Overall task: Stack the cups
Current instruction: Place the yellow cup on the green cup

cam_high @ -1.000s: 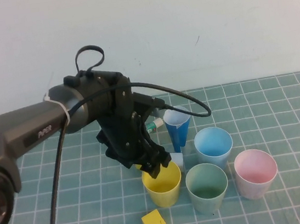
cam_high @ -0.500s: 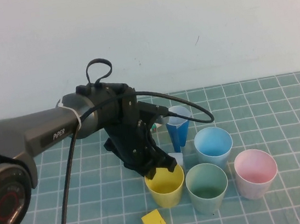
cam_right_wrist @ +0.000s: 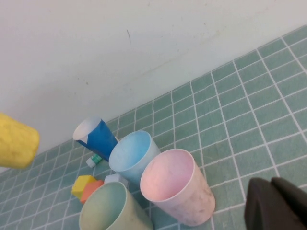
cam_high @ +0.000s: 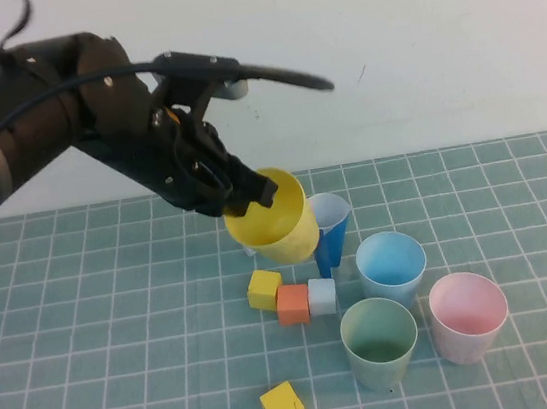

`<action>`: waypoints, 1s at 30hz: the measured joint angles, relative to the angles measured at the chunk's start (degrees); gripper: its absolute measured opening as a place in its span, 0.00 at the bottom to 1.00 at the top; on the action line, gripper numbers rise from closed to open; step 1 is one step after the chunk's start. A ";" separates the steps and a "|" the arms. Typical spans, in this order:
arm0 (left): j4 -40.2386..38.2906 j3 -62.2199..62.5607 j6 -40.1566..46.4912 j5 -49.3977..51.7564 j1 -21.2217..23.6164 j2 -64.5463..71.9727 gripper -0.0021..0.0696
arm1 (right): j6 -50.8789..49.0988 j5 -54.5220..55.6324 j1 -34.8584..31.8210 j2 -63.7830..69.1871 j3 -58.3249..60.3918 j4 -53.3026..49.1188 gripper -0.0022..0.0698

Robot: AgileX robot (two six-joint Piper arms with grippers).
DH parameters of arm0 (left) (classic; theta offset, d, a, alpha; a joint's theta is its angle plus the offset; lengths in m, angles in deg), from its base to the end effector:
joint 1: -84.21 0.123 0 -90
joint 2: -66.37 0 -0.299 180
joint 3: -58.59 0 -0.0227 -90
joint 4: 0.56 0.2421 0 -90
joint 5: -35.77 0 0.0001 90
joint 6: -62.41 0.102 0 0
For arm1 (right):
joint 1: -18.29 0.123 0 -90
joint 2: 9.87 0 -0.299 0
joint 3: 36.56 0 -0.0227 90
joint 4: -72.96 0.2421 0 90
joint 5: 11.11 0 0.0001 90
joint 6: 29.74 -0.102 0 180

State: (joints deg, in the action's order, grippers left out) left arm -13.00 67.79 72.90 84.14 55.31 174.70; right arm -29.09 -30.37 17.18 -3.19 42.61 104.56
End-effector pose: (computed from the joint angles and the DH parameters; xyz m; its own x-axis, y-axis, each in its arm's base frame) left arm 0.3350 -0.2037 0.3065 -0.7114 0.4351 -0.5519 0.5812 0.8057 -0.1141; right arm 0.0413 0.0169 0.1762 -0.2609 0.4901 -0.8317 -0.0244 0.8579 0.5132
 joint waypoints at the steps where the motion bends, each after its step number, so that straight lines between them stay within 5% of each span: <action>1: -0.79 0.00 0.57 -0.14 -0.18 -0.23 0.04 | 0.14 0.00 0.00 0.00 0.00 0.00 0.03; 11: -2.86 0.05 1.71 -0.56 -5.88 7.47 0.04 | 0.39 -0.12 0.00 0.00 0.00 0.00 0.03; 30: -4.42 0.05 4.33 -2.54 -9.85 13.05 0.04 | 0.48 -0.12 0.00 0.00 0.00 0.10 0.03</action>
State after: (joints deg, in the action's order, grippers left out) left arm -17.41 67.84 77.22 81.59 45.46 187.75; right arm -28.61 -30.49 17.18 -3.19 42.61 104.67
